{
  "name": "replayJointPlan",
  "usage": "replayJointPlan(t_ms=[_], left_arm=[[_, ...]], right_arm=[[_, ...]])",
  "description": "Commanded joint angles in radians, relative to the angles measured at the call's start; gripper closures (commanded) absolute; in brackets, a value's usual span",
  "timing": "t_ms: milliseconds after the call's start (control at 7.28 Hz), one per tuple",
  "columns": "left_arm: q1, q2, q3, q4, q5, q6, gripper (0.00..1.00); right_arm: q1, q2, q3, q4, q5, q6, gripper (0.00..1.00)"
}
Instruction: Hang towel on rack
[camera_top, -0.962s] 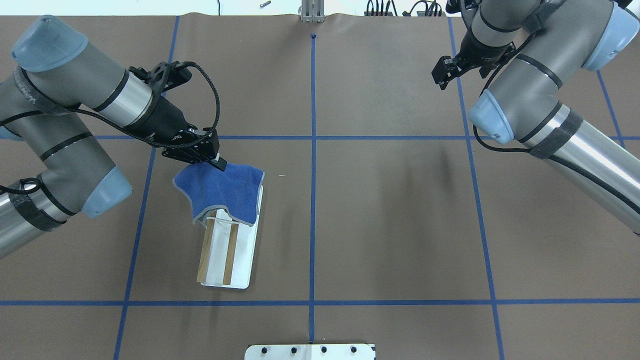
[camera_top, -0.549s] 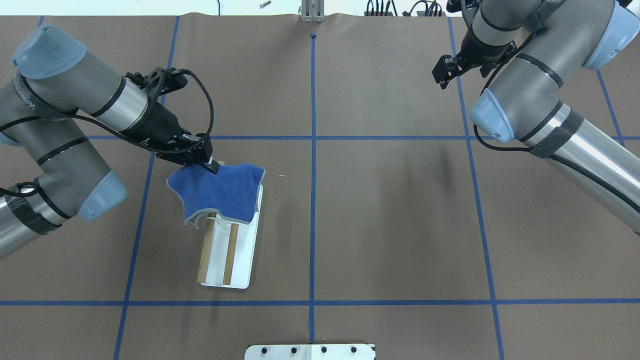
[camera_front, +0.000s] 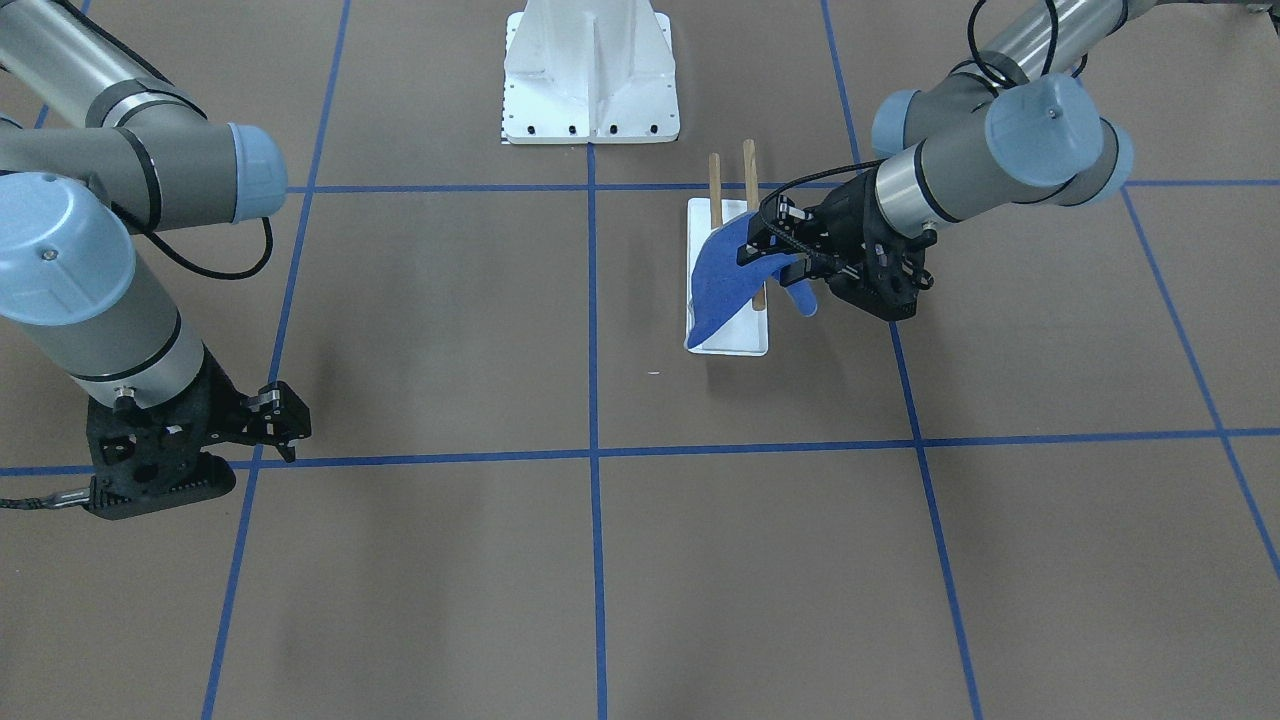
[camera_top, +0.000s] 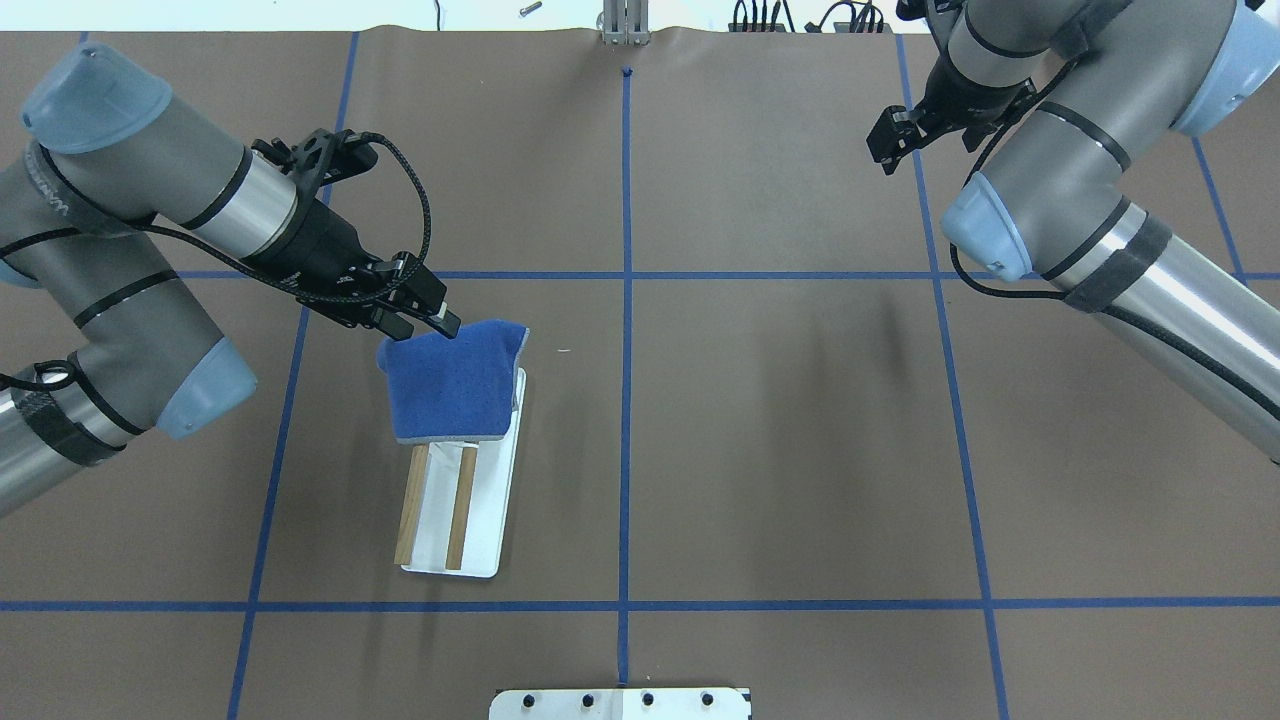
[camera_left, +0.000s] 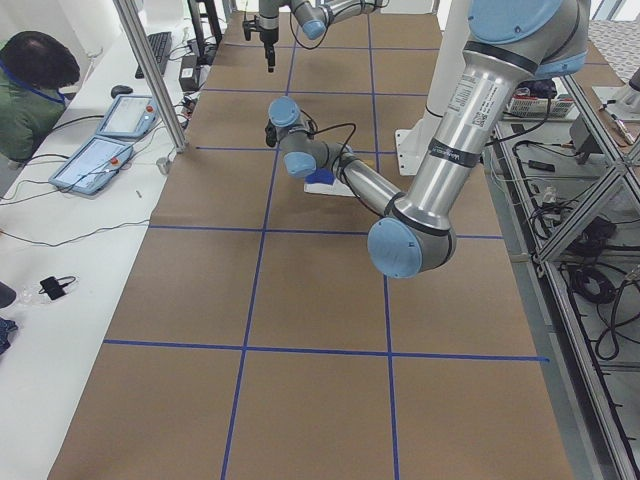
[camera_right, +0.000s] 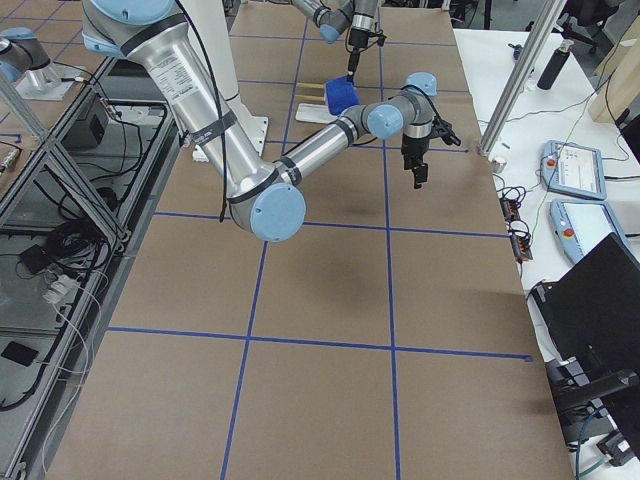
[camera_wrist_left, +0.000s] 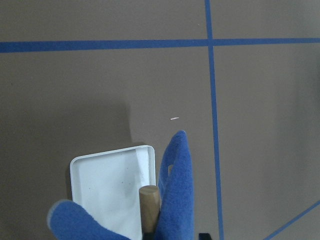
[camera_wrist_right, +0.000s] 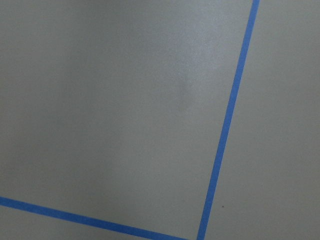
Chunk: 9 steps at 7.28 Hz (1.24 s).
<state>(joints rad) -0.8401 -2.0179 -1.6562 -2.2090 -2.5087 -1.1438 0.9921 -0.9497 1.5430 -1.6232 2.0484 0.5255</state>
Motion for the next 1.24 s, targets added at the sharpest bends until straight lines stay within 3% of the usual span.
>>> replayJointPlan(t_ms=[0,275,412,549,1099], left_arm=[[-0.054,-0.033,-0.002,0.002,0.037,0.004,0.02],[-0.089,-0.048,-0.011,0.002,0.193,0.010,0.03],[-0.108,-0.039,-0.005,0.011,0.261,0.051,0.03],[-0.146,-0.013,0.009,0.068,0.263,0.184,0.03],[-0.344,0.007,0.013,0.586,0.263,0.860,0.03]], right_arm=[[0.031,-0.001,-0.001,-0.001,0.030,-0.004,0.00],[0.063,-0.001,-0.032,-0.003,0.050,-0.022,0.00],[0.113,-0.006,-0.075,-0.007,0.100,-0.107,0.00],[0.167,-0.041,-0.092,-0.009,0.122,-0.204,0.00],[0.336,-0.208,-0.132,-0.010,0.145,-0.458,0.00]])
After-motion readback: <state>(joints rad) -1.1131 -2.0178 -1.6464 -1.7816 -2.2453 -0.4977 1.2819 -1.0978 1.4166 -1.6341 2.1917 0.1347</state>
